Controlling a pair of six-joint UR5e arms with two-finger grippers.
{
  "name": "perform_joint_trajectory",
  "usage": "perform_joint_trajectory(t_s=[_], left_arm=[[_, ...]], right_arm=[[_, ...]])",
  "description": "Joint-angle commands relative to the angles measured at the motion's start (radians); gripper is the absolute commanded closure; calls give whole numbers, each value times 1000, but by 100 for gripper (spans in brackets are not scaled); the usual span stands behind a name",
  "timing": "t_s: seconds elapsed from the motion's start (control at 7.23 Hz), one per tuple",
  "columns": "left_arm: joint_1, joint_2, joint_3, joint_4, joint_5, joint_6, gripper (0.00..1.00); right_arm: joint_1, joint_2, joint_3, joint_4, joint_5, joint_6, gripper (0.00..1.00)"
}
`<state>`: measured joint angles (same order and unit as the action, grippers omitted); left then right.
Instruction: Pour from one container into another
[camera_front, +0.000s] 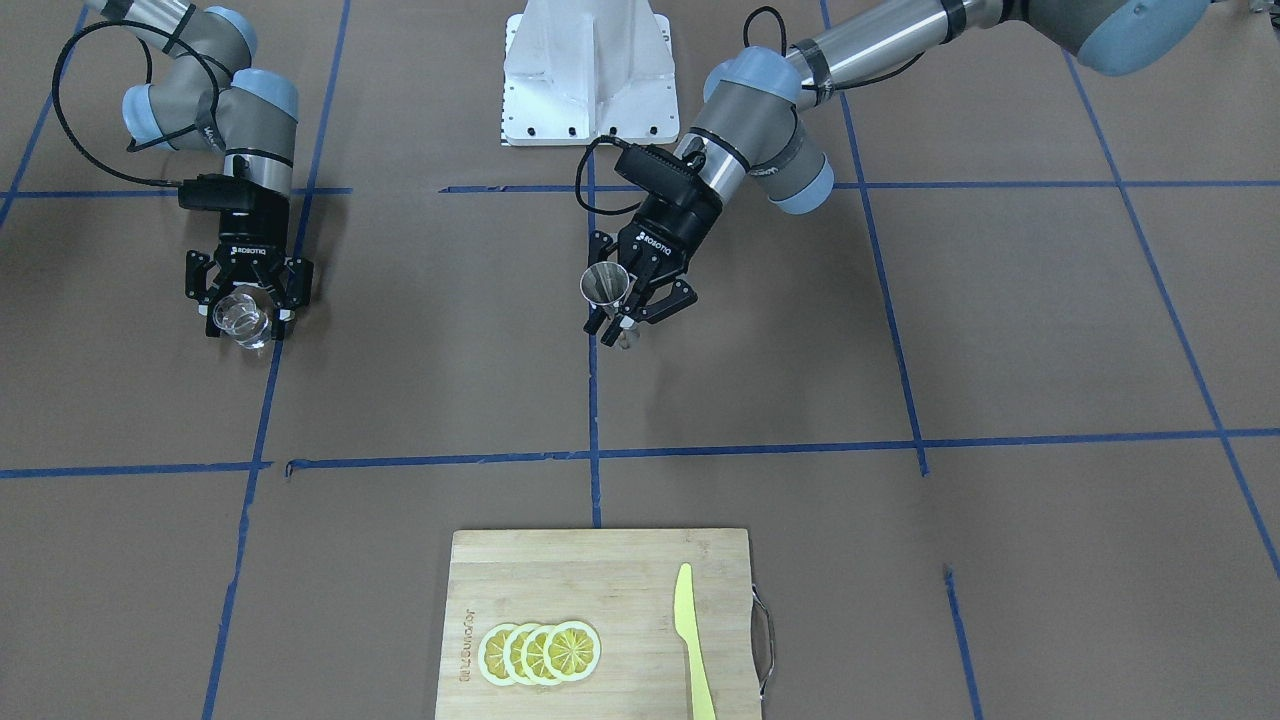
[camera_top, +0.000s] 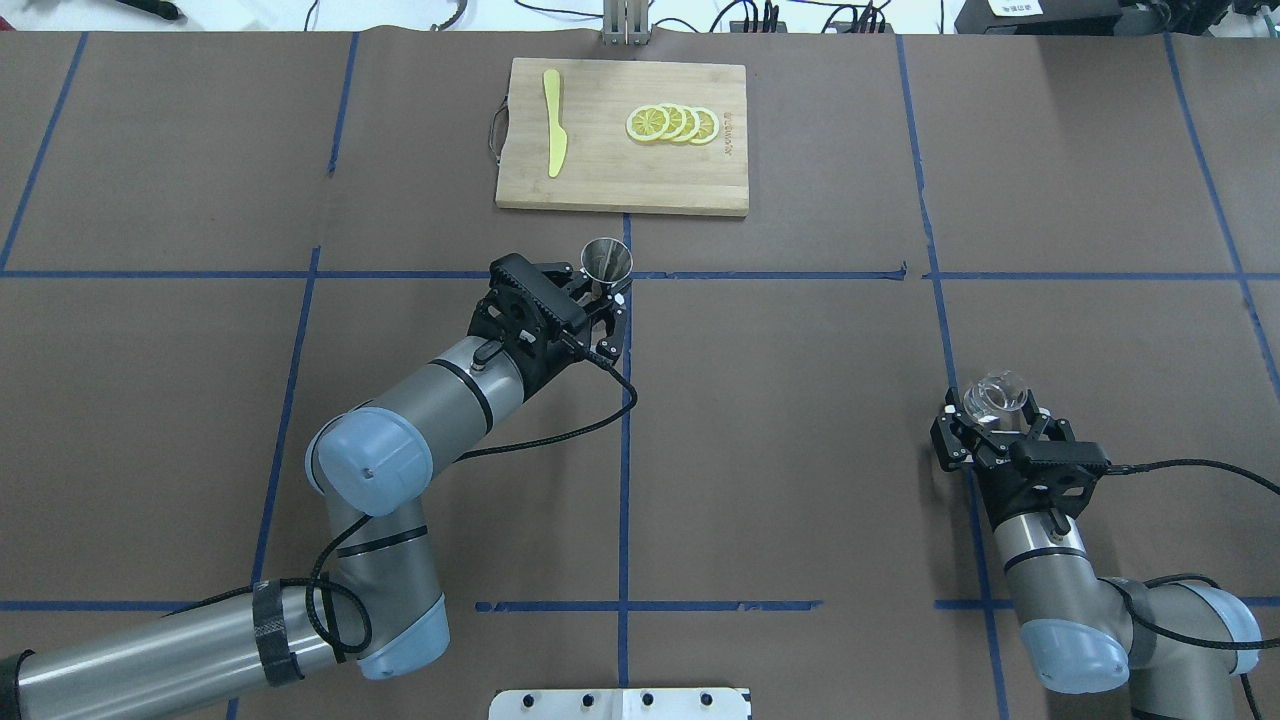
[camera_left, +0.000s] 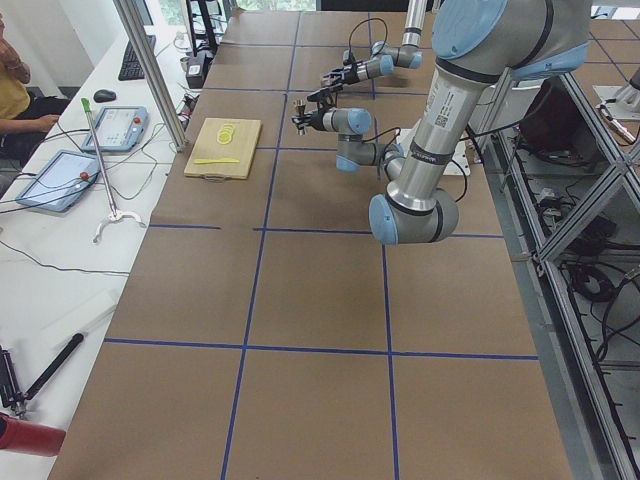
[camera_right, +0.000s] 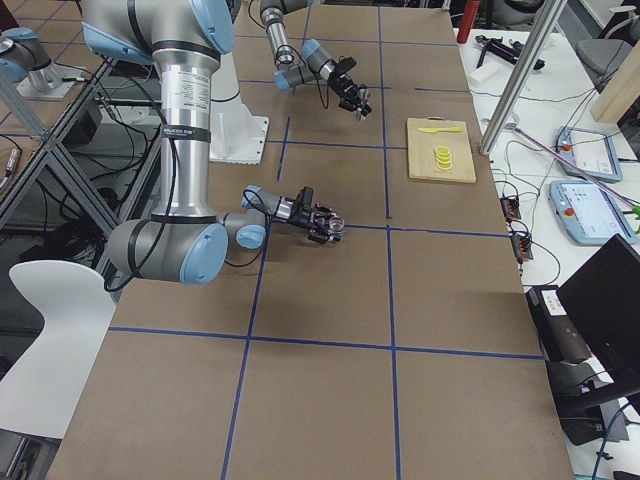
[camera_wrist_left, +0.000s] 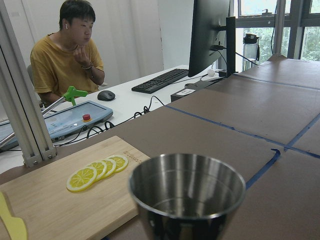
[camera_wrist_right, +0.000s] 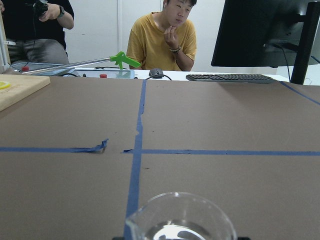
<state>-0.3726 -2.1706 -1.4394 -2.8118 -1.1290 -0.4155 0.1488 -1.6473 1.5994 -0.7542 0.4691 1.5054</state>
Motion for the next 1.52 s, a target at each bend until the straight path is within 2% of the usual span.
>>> perform_joint_trajectory(t_s=[0.0, 0.14, 0.28, 0.41, 0.55, 0.83, 1.11, 1.24, 1.38], left_arm=[[0, 0, -3, 2, 0, 3, 100], [0, -2, -3, 2, 0, 3, 100], [1, -3, -6, 2, 0, 3, 100], [1, -3, -6, 2, 0, 1, 100], [1, -3, -6, 3, 0, 1, 100], [3, -3, -6, 2, -2, 3, 100], [4, -12, -6, -2, -20, 3, 100], [4, -17, -4, -2, -61, 4, 100], [4, -15, -3, -6, -63, 4, 100]], right_arm=[[3, 1, -18, 25, 3, -5, 67], [5, 7, -13, 35, 3, -40, 93], [9, 17, -16, 80, 5, -133, 100], [21, 32, -15, 143, 32, -196, 100], [32, 56, -12, 153, 34, -214, 100], [37, 63, 58, 153, 34, -298, 100], [32, 79, 88, 153, 34, -316, 100], [34, 116, 97, 153, 34, -353, 100], [35, 144, 118, 150, 34, -394, 100]])
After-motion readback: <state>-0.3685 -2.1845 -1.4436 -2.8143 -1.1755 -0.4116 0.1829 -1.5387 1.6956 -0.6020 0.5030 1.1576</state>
